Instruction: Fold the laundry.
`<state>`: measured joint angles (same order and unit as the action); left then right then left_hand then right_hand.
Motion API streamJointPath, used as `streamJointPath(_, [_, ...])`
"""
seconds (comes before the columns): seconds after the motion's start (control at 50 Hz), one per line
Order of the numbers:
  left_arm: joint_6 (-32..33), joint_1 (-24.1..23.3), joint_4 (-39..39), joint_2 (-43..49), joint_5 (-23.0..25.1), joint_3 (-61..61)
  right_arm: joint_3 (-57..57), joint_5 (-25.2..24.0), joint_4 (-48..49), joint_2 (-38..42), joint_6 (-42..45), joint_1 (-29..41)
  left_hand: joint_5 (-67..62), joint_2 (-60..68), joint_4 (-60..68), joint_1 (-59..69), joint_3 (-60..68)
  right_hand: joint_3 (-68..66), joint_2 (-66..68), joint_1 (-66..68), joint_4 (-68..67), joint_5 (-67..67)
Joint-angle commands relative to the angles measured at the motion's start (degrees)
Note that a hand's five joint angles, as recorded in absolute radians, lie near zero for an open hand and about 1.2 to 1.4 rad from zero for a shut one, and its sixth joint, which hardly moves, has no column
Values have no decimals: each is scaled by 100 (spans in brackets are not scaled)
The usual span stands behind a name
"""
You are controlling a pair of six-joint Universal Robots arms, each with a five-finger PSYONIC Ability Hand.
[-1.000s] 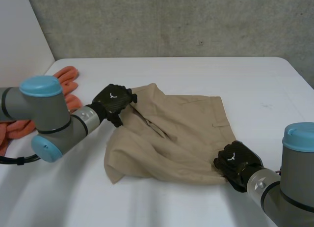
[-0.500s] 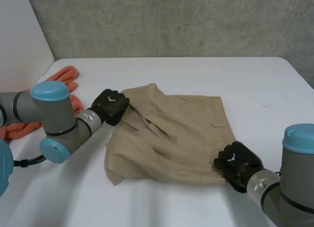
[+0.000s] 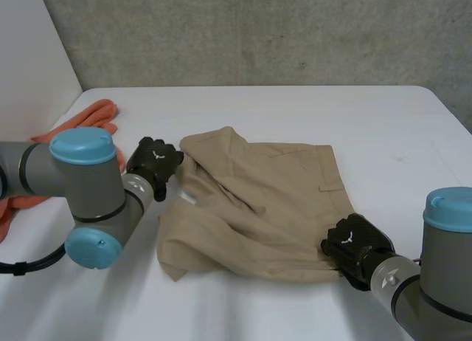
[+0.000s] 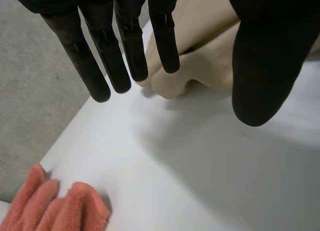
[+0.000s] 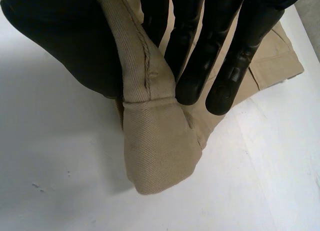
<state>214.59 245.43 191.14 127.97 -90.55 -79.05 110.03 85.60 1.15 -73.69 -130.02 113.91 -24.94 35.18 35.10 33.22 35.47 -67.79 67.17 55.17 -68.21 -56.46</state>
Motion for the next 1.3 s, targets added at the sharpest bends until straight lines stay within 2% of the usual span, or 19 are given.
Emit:
streamJointPath(0.02, [-23,-30,442,-62,37,30,18,0,-1,3,3,-9,33,-57,-50,139,-86,-1221,1283,2483,-1179,-1354])
streamJointPath(0.1, [-14,14,460,0,493,65,36,0,-1,3,3,-9,33,-57,-50,139,-86,-1221,1283,2483,-1179,-1354])
streamJointPath(0.14, [-23,40,460,44,878,74,45,0,-1,3,3,-9,33,-57,-50,139,-86,-1221,1283,2483,-1179,-1354])
streamJointPath(0.22, [-5,67,460,324,1205,179,45,0,-1,3,-6,-18,-17,-7,0,189,-36,-1221,1283,2483,-1179,-1354])
streamJointPath(0.34, [21,119,451,641,1215,443,45,-9,-1,3,3,-18,-269,245,252,441,216,-1221,1283,2483,-1179,-1354])
streamJointPath(0.4, [30,189,460,756,1197,505,45,-9,8,3,-6,-18,-1392,1368,1375,1564,1339,-1221,1283,2483,-1179,-1354])
streamJointPath(0.42, [30,207,460,765,1180,513,45,-9,17,3,2,-18,-2012,1988,1996,2185,1960,-1221,1283,2483,-1179,-1354])
streamJointPath(0.44, [30,259,460,765,1145,540,45,0,43,3,3,-27,-3234,3210,3218,3407,3181,-1221,1283,2483,-1179,-1354])
streamJointPath(0.5, [38,304,468,756,874,540,45,0,61,12,3,-27,-4504,4480,4488,4676,4451,-1221,1283,2483,-1179,-1354])
streamJointPath(0.64, [47,243,407,659,-6,400,45,0,61,21,3,-18,-4506,4482,4490,4678,4453,-1221,1283,2483,-1179,-1354])
streamJointPath(0.9, [-23,93,-147,343,-420,48,45,0,52,21,3,-9,-4425,4401,4409,4597,4372,-1221,1283,2483,-1179,-1354])
streamJointPath(0.92, [-23,93,-147,343,-446,48,53,0,52,12,3,-9,-3758,3734,3742,3930,3705,-1221,1283,2483,-1179,-1354])
streamJointPath(0.94, [-32,76,-147,325,-481,39,54,0,52,12,3,-9,-1870,1846,1853,2042,1817,-1221,1283,2483,-1179,-1354])
streamJointPath(0.96, [-40,75,-147,308,-499,39,54,0,61,12,3,-9,-918,894,902,1090,865,-1221,1283,2483,-1179,-1354])
streamJointPath(1.0, [-49,84,-147,238,-499,39,62,0,52,12,3,-9,64,-88,-81,108,-117,-1221,1283,2483,-1179,-1354])
streamJointPath(1.16, [-207,128,-6,-61,-289,91,62,0,61,12,3,-18,50,-74,-67,122,-103,-1221,1283,2483,-1179,-1354])
streamJointPath(1.3, [-576,242,90,-79,651,302,62,0,52,12,3,-18,-353,329,336,525,300,-1221,1283,2483,-1179,-1354])
